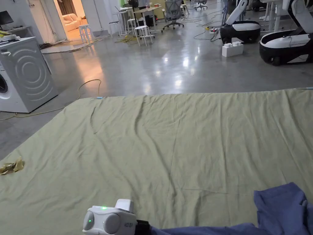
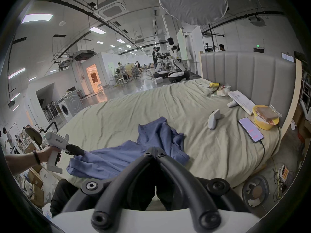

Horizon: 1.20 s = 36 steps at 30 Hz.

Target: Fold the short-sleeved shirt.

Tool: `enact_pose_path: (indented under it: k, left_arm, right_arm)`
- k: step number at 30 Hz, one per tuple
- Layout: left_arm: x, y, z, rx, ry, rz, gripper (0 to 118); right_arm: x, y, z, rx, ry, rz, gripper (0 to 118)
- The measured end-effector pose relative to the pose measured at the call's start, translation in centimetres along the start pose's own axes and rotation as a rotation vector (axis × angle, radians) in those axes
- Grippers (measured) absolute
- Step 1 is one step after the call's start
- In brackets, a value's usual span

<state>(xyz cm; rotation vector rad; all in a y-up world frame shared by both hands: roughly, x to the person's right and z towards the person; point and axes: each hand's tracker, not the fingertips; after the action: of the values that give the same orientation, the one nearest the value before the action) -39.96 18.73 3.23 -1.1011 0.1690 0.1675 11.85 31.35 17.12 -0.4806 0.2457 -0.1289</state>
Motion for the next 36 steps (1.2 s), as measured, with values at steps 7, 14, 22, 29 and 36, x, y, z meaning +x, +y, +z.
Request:
enact_pose_path:
  k: [7,14,22,29,36]
  left_arm:
    - [3.7,-1.0,-0.3,0.025,-0.007,-0.064,10]
    - [5.2,-0.9,-2.2,-0.053,0.099,-0.246,10]
    - [4.5,-0.2,-2.5,-0.099,0.059,-0.207,10]
    - [3.7,0.1,-2.5,-0.102,0.036,-0.195,10]
    - [3.0,0.0,-2.6,-0.091,0.007,-0.182,10]
  right_arm:
    - [1.8,-0.7,-1.2,-0.055,-0.045,-0.054,0]
    - [2.9,4.5,-7.5,-0.071,-0.002,0.026,0]
    - [3.8,10.0,-25.8,-0.391,0.054,0.058,87]
    - [4.1,9.5,-41.5,-0.698,-0.074,0.066,87]
    - [0.6,7.1,-46.0,-0.750,-0.113,0.293,58]
